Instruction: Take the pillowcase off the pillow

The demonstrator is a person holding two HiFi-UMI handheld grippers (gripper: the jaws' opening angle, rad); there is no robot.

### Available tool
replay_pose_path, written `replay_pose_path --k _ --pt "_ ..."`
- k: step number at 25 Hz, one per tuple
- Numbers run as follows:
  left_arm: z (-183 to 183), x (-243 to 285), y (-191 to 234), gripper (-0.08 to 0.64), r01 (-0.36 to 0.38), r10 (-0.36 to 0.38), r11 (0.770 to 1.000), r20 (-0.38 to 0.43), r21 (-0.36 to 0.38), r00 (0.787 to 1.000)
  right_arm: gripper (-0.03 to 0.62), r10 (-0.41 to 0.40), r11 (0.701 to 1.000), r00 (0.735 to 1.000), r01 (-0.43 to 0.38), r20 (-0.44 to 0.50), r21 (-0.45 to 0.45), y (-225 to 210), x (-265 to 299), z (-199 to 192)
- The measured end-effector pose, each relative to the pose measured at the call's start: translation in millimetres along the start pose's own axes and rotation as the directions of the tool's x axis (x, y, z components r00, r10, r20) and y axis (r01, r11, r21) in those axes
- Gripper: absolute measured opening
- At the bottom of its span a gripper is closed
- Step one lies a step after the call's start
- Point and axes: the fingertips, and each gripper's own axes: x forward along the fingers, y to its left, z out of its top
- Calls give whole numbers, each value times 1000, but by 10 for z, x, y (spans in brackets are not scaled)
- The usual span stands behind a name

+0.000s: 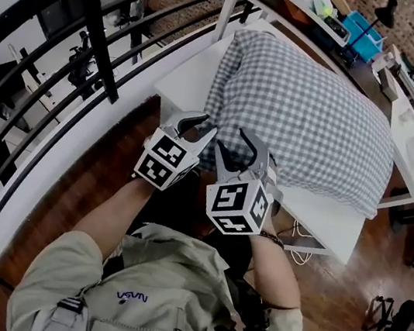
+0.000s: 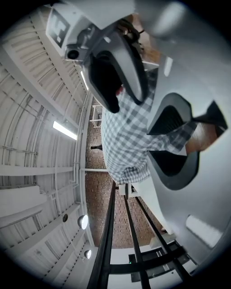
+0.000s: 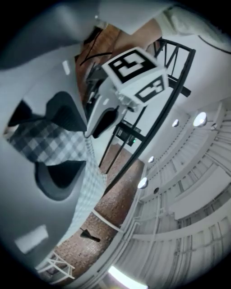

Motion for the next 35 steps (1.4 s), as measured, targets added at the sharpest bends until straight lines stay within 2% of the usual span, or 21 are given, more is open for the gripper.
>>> replay_pose_path --k 1,2,4,5,11,17,21,24,28,30,32,35 --pt "-5 -11 0 86 -2 2 1000 2 -3 1000 198 -6 1000 999 5 -46 -19 13 87 -113" --pt "-12 -24 2 86 -2 2 1000 3 -5 1000 134 -19 999 997 16 -73 -33 14 130 -203" --pt "-25 -45 36 86 -5 5 1000 5 -9 1000 36 -56 998 996 54 -66 -36 -37 82 -254" --pt "-24 -51 68 86 -8 8 1000 7 -12 1000 23 -74 997 996 73 -45 -24 -88 15 -225" --pt "71 -88 41 86 19 -18 999 41 -29 999 12 -160 976 983 144 90 162 -392 -512 -82" --pt "276 -101 -282 95 133 -132 991 77 -8 988 6 -267 931 960 234 85 281 -640 -788 -306" --pt "336 -116 -445 124 203 -199 979 87 -33 976 6 -285 912 958 256 45 320 -665 -867 -547" --pt "350 -95 -491 140 239 -232 968 90 -76 968 7 -261 915 965 243 14 322 -548 -808 -705" --pt "215 66 -682 193 299 -300 949 9 -98 954 7 -251 915 968 231 19 332 -483 -764 -751" --pt "149 131 -753 193 303 -306 949 -23 -93 952 6 -249 913 968 225 29 341 -470 -767 -739" --pt "139 160 -793 168 304 -307 949 -23 -85 952 8 -248 912 968 221 37 345 -459 -772 -730" --pt "185 172 -817 43 299 -300 953 -9 -49 954 6 -254 911 966 223 46 347 -478 -788 -732"
